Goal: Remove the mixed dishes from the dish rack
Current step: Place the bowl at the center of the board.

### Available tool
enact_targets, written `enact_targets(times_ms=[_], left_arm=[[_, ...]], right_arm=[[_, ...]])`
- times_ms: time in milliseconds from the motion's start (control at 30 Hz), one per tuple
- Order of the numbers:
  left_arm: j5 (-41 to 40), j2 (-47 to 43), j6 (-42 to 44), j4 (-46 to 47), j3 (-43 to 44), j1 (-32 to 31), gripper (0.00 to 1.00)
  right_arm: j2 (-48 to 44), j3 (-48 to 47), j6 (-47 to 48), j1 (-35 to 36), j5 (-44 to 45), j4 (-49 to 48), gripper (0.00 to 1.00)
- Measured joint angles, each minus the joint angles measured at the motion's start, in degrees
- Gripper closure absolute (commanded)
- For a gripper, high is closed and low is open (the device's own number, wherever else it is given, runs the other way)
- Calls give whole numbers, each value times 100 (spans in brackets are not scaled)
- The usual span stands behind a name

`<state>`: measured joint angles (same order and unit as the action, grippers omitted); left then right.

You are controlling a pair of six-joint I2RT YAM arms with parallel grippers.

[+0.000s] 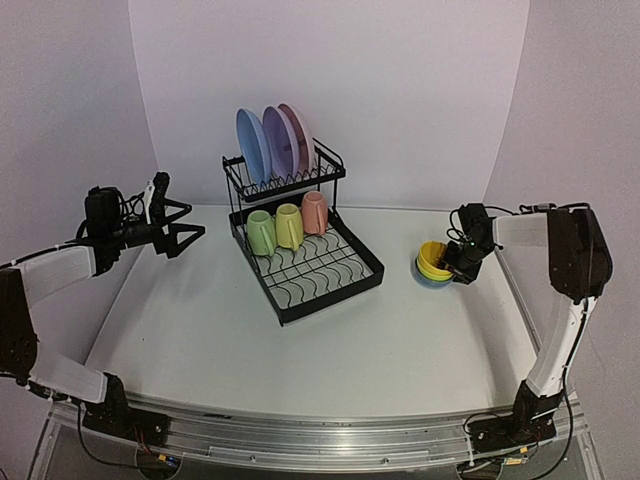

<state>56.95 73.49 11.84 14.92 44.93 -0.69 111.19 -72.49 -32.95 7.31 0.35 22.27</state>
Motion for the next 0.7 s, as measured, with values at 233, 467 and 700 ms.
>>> enact_targets(times_ms=[233, 467, 700], left_arm=[[0, 0, 2, 2, 0, 6, 0], [0, 0, 2, 2, 0, 15, 0], [0, 0, 2, 19, 0, 15, 0]], right_arm=[[-8, 97, 0, 0, -139, -271, 44], [-113, 87, 132, 0, 87, -142, 45], [-191, -382, 375, 17, 612, 586, 46]])
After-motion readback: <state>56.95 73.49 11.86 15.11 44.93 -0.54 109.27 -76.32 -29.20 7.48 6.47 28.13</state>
